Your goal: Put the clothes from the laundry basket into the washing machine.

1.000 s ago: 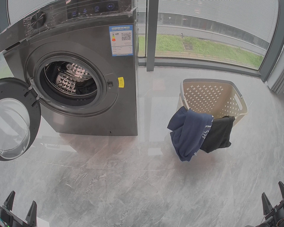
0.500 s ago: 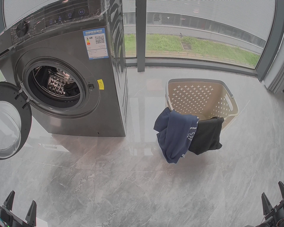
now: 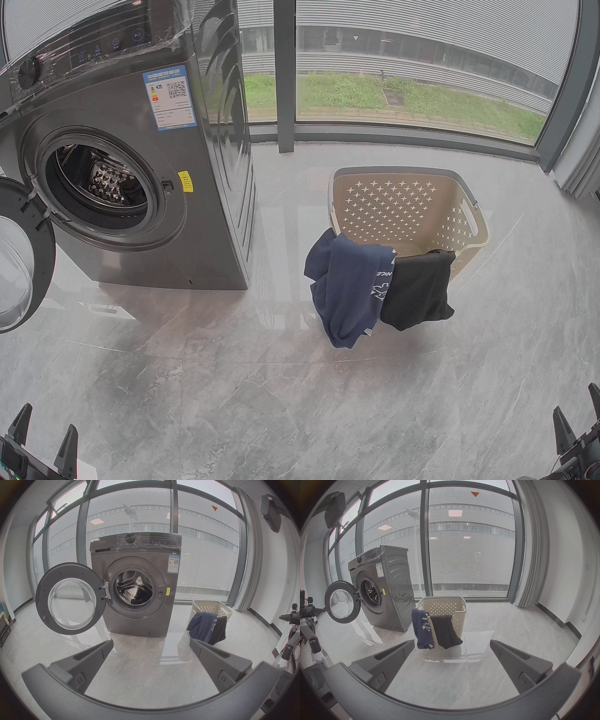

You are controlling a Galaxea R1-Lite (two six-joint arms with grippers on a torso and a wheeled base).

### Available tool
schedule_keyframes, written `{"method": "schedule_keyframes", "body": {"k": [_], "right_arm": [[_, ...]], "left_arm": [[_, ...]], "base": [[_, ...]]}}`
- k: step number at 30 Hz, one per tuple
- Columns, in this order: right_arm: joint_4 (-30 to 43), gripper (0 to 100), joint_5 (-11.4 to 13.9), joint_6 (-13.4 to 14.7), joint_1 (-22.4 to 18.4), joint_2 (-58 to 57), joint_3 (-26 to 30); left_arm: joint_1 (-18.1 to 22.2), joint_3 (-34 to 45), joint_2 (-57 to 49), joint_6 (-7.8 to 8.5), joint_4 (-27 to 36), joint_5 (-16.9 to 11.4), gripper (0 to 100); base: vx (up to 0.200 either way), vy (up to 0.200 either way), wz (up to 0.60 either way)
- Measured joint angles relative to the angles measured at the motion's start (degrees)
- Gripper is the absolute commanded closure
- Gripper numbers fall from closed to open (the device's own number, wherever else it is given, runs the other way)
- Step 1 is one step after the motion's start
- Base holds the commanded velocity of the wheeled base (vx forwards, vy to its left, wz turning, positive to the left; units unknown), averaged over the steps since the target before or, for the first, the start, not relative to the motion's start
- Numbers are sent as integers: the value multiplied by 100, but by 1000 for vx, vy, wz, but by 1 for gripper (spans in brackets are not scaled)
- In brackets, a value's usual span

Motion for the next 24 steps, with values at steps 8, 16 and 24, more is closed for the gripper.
{"method": "schedule_keyframes", "body": {"k": [8,16,24], "right_arm": [[-2,0,2,0,-6,2,0],[-2,0,0,0,-4,2,0],[0,0,0,0,0,5,0]], "left_arm": [[-5,0,2,0,2,2,0],[-2,0,2,0,0,0,0],[-5,0,5,2,0,2,0]], "base": [[150,0,0],[75,0,0],[0,-200,0]]}}
